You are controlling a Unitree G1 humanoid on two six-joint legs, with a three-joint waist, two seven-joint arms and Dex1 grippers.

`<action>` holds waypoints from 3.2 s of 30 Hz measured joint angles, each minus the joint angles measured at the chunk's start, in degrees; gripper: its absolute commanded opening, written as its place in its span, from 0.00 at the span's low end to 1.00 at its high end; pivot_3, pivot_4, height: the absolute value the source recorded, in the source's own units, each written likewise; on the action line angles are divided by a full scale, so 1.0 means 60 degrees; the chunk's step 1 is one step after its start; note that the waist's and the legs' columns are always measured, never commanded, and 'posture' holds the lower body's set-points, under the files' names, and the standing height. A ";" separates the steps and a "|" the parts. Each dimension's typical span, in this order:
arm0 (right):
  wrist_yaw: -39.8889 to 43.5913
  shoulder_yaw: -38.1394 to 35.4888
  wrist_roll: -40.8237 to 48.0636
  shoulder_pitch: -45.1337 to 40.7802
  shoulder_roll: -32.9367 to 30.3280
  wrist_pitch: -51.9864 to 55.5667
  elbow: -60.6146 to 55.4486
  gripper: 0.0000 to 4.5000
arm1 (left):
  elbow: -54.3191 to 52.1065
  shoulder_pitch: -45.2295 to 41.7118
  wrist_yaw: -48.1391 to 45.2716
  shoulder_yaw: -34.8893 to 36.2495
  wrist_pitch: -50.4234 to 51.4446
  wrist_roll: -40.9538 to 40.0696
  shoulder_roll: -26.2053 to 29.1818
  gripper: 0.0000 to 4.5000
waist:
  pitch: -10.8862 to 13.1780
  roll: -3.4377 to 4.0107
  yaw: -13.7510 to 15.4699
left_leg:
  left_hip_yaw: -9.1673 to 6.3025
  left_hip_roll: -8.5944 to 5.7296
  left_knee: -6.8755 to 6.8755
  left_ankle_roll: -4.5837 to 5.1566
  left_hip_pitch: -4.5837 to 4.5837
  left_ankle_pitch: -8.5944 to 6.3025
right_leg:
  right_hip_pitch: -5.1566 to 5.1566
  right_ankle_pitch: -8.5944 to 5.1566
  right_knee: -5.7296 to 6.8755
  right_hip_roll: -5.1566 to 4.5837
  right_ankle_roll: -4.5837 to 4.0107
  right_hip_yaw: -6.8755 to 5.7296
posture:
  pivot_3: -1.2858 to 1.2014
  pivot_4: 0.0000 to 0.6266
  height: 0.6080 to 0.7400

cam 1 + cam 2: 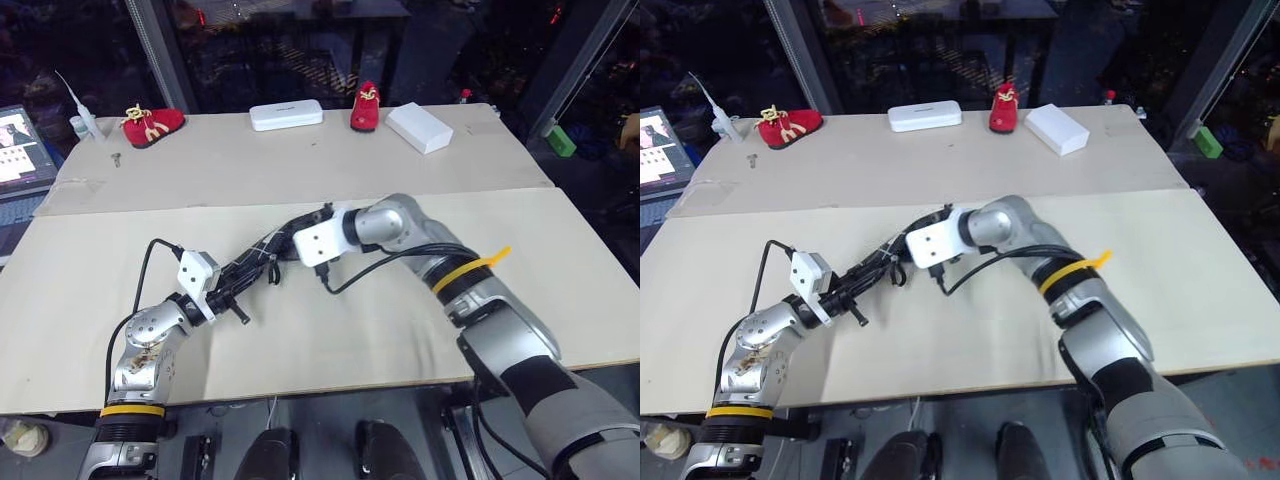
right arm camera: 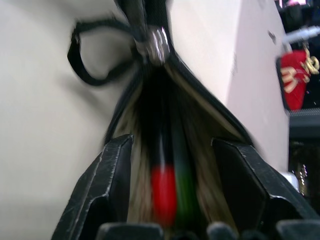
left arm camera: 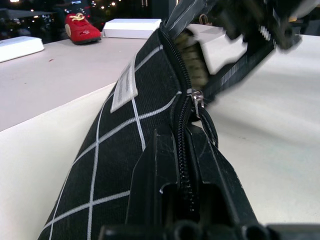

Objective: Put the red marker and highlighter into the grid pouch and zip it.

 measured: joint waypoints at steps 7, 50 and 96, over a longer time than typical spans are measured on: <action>0.3333 -0.1832 0.3823 0.0960 -0.1554 0.2788 -0.2455 0.64 | 0.0033 -0.0034 0.0015 -0.0033 -0.0001 0.0002 -0.0057 0.00 | 0.0000 0.0000 0.0018 | -0.0002 0.0010 -0.0001 0.0011 -0.0007 -0.0006 | 0.0016 0.0000 -0.0014 -0.0003 0.0000 -0.0003 | 0.52 0.24 1.00; -0.1269 -0.1430 0.5245 0.2539 0.2088 1.2101 -0.4390 0.00 | 0.0358 -0.0333 -0.0190 -0.0185 -0.0006 0.0006 -0.0123 0.00 | -0.0002 -0.0003 0.0002 | -0.0005 0.0005 0.0008 -0.0023 -0.0048 0.0020 | -0.0072 0.0033 0.0094 0.0032 -0.0026 -0.0001 | 0.52 0.24 1.00; 0.2570 -0.4340 0.7223 0.4259 -0.4022 1.0883 -0.5593 0.91 | 0.0605 -0.0582 -0.1318 -0.1009 -0.0899 0.0349 -0.0101 0.00 | 0.0000 -0.0007 0.0290 | 0.0021 0.0016 0.0017 0.0019 -0.0035 -0.0004 | -0.0001 0.0030 -0.0040 0.0028 -0.0018 -0.0015 | 0.52 0.24 1.00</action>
